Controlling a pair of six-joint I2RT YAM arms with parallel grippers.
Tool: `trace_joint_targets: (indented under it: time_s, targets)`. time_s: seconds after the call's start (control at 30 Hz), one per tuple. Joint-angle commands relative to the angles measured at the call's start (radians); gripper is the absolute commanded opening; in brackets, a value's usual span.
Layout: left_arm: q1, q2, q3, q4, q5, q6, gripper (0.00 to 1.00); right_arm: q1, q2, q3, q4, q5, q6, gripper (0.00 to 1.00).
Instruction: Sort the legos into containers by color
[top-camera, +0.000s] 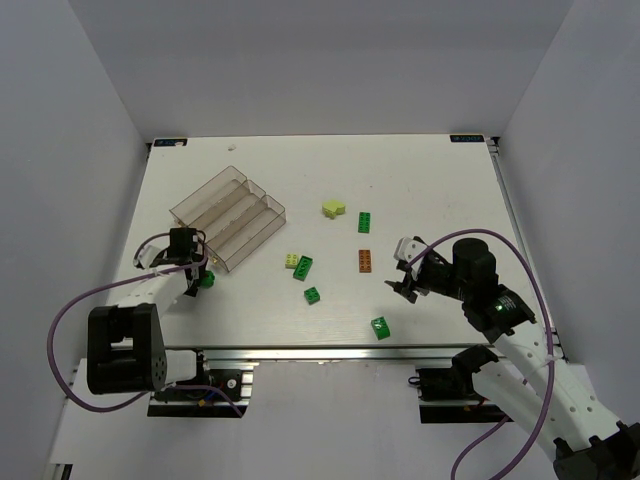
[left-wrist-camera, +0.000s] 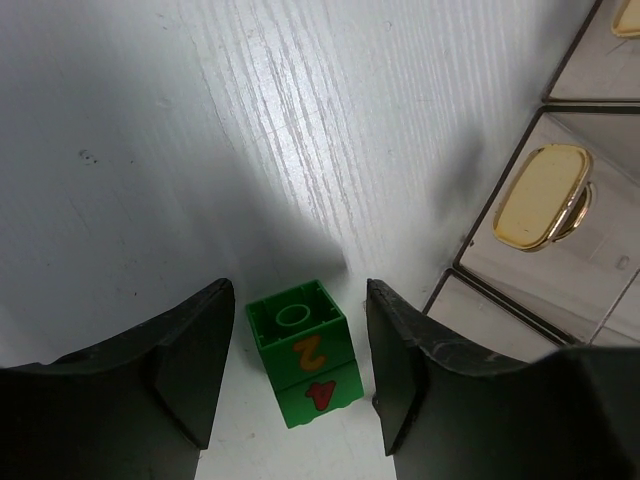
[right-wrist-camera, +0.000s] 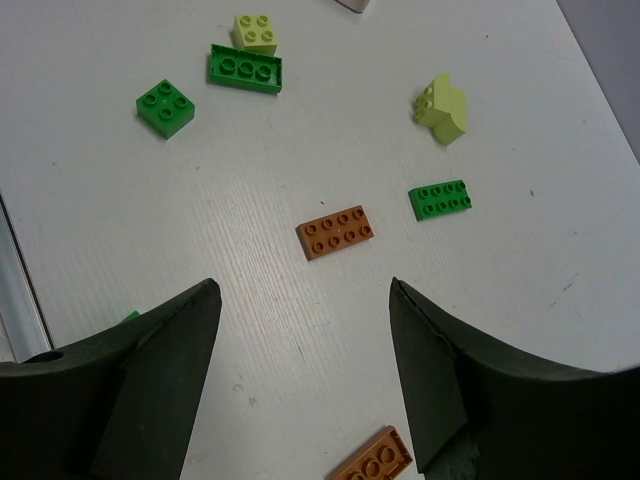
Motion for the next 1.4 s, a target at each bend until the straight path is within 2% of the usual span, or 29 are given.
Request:
trace_joint_targets:
  time_s: [0.0, 0.6, 0.73, 0.87, 1.03, 1.3, 1.37]
  targets:
    - [0.008, 0.008, -0.024, 0.035, 0.034, 0.006, 0.65, 0.006, -0.005, -0.005, 0.038, -0.014, -0.013, 0.74]
    - [0.009, 0.020, -0.031, 0.055, 0.102, 0.021, 0.65, 0.007, -0.005, -0.007, 0.038, -0.016, -0.016, 0.74]
    - [0.011, 0.020, -0.002, -0.040, 0.074, 0.038, 0.77, 0.009, -0.005, -0.007, 0.038, -0.017, -0.018, 0.74]
    - [0.011, 0.013, 0.022, -0.090, 0.083, 0.044, 0.79, 0.012, -0.008, -0.008, 0.038, -0.017, -0.020, 0.74]
    - [0.009, -0.003, 0.002, -0.076, 0.072, 0.038, 0.79, 0.013, -0.008, -0.008, 0.039, -0.017, -0.021, 0.74]
    - [0.009, 0.060, -0.005, -0.044, 0.117, 0.038, 0.76, 0.018, -0.008, -0.010, 0.039, -0.014, -0.023, 0.74]
    - [0.009, 0.068, -0.005, -0.039, 0.132, 0.047, 0.72, 0.018, -0.008, -0.008, 0.041, -0.013, -0.024, 0.74]
